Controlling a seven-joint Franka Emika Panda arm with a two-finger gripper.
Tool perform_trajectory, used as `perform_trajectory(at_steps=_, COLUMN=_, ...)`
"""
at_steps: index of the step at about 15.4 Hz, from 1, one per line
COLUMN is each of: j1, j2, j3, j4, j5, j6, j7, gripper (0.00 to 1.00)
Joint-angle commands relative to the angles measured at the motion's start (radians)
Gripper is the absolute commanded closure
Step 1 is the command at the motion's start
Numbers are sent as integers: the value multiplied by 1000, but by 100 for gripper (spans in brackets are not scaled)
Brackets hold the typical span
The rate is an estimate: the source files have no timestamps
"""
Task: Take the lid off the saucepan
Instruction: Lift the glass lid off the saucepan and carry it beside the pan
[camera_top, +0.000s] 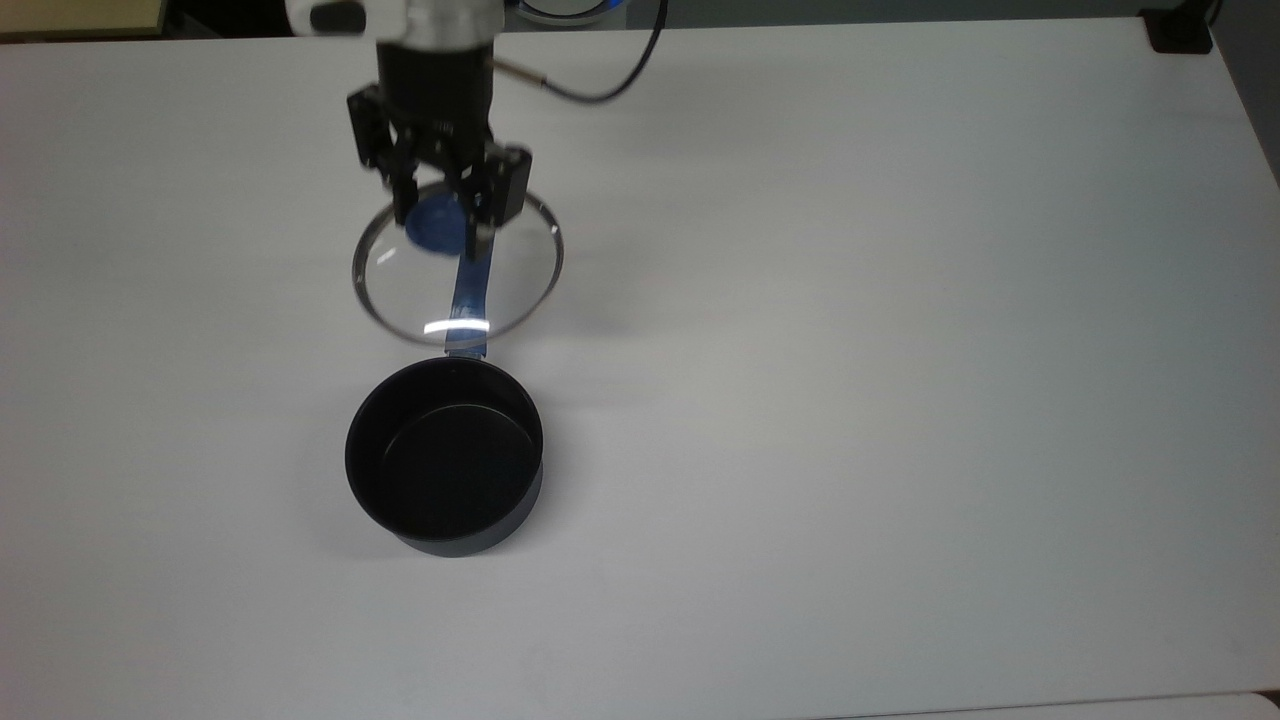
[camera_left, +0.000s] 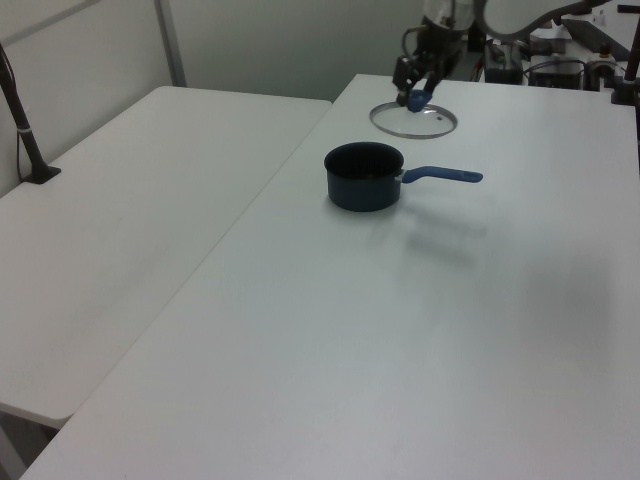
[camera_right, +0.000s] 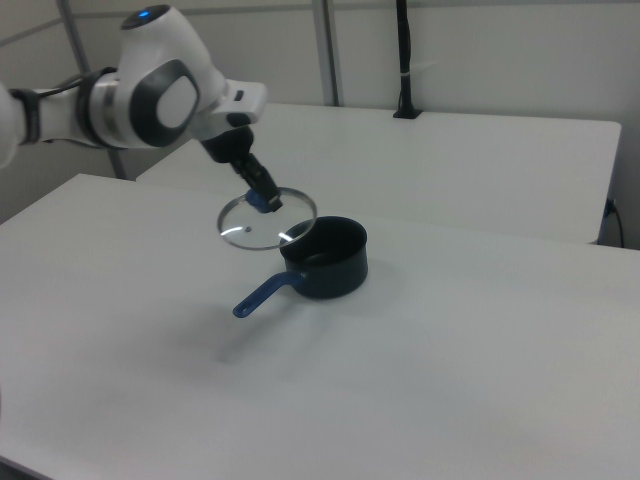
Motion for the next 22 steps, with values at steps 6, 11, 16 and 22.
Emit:
perform_trajectory(at_steps=6, j1=59, j2=-328, j3=43, j4=-379, j5=19, j6=17, j7=-117, gripper=43)
perform_trajectory(at_steps=11, j1=86, j2=-364, j3=79, j4=-471, j5=19, j6=15, j7=-121, gripper=43)
perform_trajectory(at_steps=16, j1=118, j2=-370, j3=93, j4=-536, j5=20, j6=41, j7=-121, gripper=43)
perform_trajectory(at_steps=22, j1=159, j2=-272, j3=105, j4=-564, j5=20, j6=166, j7=-70, gripper=43)
